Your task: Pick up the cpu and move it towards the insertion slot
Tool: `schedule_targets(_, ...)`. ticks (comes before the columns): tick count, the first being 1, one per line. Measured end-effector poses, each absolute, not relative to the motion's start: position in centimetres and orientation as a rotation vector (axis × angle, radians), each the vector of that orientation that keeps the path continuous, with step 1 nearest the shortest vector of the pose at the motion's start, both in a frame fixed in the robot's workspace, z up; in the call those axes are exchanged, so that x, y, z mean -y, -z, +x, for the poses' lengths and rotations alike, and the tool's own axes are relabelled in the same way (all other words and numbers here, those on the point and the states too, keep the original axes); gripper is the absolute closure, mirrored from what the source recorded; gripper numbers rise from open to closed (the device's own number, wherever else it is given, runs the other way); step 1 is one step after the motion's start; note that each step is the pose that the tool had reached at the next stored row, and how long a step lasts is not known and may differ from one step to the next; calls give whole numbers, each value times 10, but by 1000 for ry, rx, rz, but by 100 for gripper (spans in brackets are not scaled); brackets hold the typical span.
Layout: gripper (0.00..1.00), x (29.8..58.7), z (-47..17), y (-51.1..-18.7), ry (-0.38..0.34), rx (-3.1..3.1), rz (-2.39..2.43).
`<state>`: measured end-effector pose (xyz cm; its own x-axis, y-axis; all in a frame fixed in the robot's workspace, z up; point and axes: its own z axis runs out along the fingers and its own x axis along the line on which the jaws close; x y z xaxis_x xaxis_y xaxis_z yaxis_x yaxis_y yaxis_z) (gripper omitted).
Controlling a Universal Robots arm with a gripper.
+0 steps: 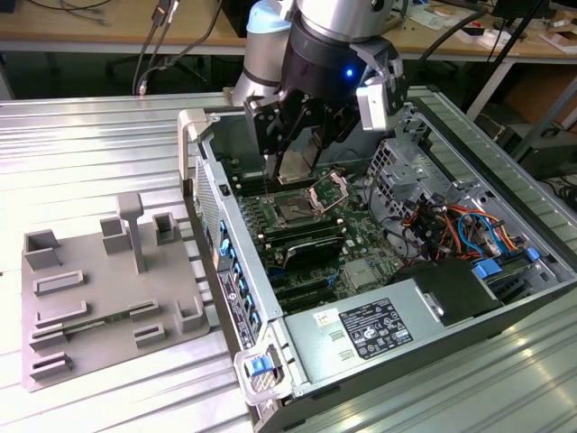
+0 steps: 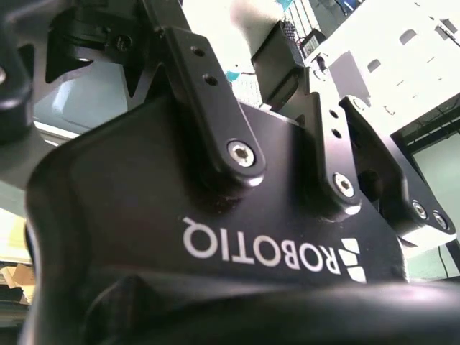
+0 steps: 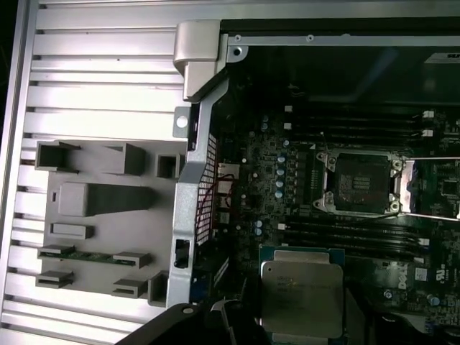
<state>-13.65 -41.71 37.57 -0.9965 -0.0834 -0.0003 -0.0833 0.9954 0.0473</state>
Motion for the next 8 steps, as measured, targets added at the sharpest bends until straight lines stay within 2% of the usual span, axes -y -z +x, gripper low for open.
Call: schedule_targets(8, 45, 417, -129, -374, 74, 3136, 131)
